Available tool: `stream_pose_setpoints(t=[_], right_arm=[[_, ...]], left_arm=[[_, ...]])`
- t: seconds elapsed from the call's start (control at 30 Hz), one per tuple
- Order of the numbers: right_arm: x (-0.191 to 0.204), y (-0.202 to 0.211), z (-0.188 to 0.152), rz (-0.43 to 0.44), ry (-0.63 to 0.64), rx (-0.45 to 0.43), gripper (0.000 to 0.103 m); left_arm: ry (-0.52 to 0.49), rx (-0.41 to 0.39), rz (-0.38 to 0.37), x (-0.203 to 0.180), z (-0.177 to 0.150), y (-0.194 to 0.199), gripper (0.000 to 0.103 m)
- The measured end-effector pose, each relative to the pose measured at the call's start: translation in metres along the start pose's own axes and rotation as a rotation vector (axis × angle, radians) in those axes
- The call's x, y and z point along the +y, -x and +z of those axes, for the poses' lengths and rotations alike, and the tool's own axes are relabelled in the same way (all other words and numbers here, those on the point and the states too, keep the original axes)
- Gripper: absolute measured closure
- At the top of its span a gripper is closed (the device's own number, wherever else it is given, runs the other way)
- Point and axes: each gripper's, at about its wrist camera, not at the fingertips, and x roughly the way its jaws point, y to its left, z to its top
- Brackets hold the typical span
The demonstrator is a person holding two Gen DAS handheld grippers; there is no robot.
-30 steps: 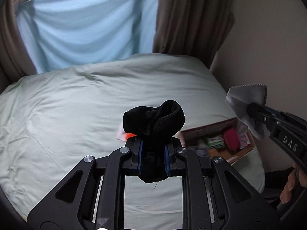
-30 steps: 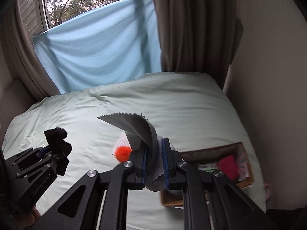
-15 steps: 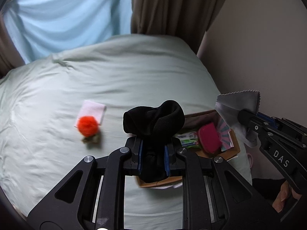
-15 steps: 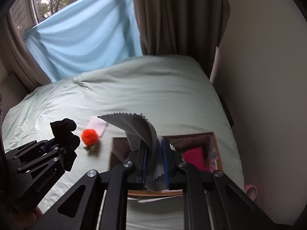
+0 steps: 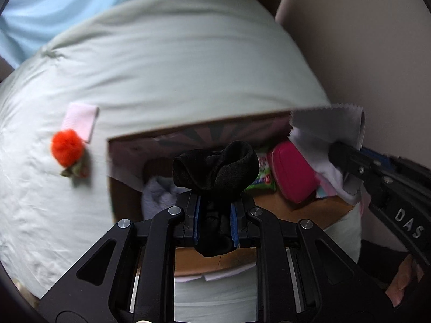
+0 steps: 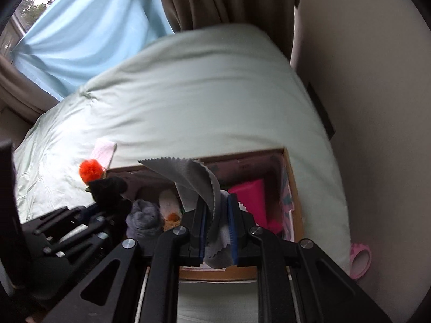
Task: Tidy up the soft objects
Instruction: 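Carry the scrunchie and lilac cloth over the box and release both, then lift both tools from the box back toward the orange pompom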
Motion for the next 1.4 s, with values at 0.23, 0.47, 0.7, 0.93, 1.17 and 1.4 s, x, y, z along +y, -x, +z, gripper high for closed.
stream_pose_setpoints(t=[0.23, 0.47, 0.7, 0.93, 1.17, 1.4], right_arm=[[-0.008, -0.035, 0.005, 0.062, -0.040, 0.090, 0.090], [-0.024, -0.051, 0.010, 0.099, -0.140, 0.122, 0.008], [-0.032, -0.044, 0.007, 0.095, -0.137, 0.098, 0.000], [-0.027, -0.027, 0.005, 0.101, -0.128, 0.073, 0.000], [-0.010, 0.015, 0.008, 0.098, -0.079, 0.019, 0.000], [0.018, 0.077, 0.005, 0.088, -0.016, -0.078, 0.000]], left_arm=[[-0.033, 0.068, 0.038, 0.002, -0.001, -0.027, 0.084], [-0.094, 0.050, 0.092, 0.000, 0.005, -0.023, 0.000], [-0.090, 0.075, 0.062, 0.005, -0.001, -0.027, 0.000], [-0.073, 0.053, 0.049, 0.006, -0.004, -0.005, 0.000], [-0.066, -0.025, 0.039, 0.010, -0.005, 0.048, 0.000], [-0.040, -0.131, 0.025, 0.030, -0.010, 0.119, 0.000]])
